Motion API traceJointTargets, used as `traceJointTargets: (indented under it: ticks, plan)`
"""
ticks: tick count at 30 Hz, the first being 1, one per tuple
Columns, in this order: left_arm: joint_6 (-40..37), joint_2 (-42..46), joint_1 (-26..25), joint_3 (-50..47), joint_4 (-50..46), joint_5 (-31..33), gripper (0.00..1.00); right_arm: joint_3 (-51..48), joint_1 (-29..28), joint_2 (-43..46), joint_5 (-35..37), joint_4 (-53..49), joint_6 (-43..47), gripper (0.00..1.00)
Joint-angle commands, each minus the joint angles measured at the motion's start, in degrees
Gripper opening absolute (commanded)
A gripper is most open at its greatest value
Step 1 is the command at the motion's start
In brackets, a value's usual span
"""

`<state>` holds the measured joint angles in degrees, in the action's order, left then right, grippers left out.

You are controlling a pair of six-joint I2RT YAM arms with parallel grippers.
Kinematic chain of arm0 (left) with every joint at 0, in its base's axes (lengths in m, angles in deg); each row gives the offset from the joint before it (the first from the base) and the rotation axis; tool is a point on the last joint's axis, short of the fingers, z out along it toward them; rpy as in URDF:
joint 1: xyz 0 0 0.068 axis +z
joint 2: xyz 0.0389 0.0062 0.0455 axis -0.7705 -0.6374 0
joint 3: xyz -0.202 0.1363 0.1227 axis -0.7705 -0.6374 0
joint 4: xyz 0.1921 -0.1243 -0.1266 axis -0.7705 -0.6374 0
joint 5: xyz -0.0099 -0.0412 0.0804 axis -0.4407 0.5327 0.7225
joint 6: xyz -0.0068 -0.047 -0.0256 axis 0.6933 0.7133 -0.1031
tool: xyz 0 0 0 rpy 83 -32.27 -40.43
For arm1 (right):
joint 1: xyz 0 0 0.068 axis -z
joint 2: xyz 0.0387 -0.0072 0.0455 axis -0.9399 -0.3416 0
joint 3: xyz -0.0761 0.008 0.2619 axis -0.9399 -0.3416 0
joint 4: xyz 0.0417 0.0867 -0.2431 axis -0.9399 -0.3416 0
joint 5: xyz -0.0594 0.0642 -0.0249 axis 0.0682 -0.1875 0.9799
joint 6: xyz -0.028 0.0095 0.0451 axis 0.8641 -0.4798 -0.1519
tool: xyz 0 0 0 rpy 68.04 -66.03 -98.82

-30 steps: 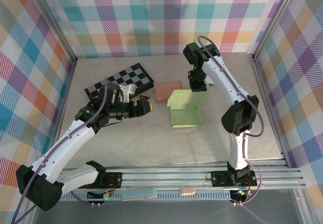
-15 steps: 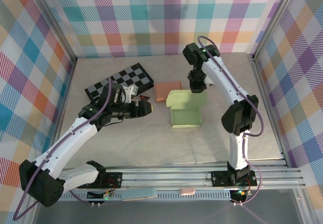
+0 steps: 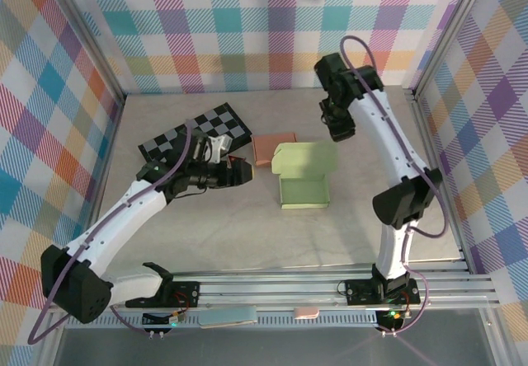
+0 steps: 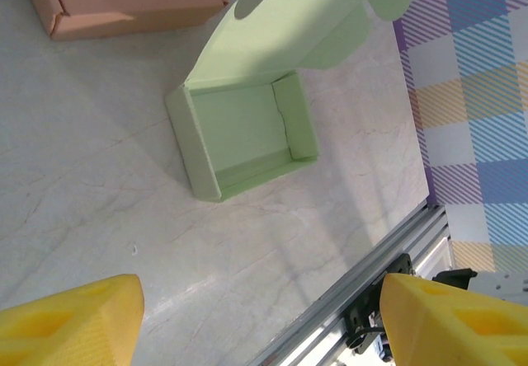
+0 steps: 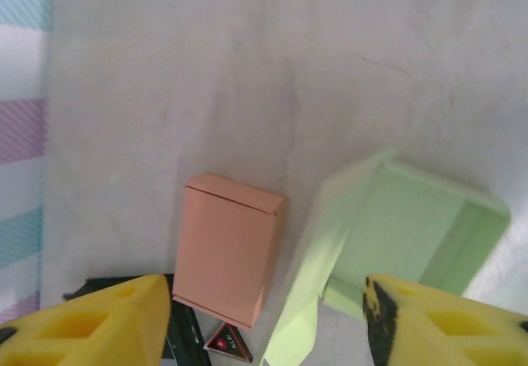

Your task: Fold the paper box

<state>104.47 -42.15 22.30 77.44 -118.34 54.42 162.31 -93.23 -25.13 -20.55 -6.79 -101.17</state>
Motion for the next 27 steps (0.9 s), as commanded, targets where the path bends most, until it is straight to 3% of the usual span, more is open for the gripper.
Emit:
traceJointTargets:
  ticks: [1,4,7,10,14,21,27]
  plan:
    - [-2.6,-2.4,-1.0,3.2,-3.1,-0.6,0.75,-11.0,6.1,10.8,-8.8,18.4,31.9,0.67]
    - [-3.7,-5.5,-2.2,4.7,-4.3,-0.2,0.75,-30.2,12.4,21.3,-29.4,34.8,50.9,0.65]
    - [-4.8,-9.7,-3.7,6.9,-4.8,0.7,0.75,-40.0,15.2,27.5,-33.9,32.7,62.7,0.64]
    - [-6.5,-14.9,-4.4,10.7,-5.9,3.0,0.75,-47.7,15.6,30.5,-35.8,30.7,70.8,0.61]
    - [-10.8,-22.4,-4.5,17.5,-8.2,5.4,0.75,-55.0,15.6,31.0,-36.8,32.1,74.3,0.58]
    - [-15.4,-31.9,-4.5,24.5,-8.7,8.9,0.74,-58.9,15.5,27.0,-32.6,36.2,80.3,0.55]
    - [-15.5,-36.0,-4.5,26.5,-6.9,11.6,0.72,-58.6,15.5,22.2,-33.4,39.8,82.4,0.52]
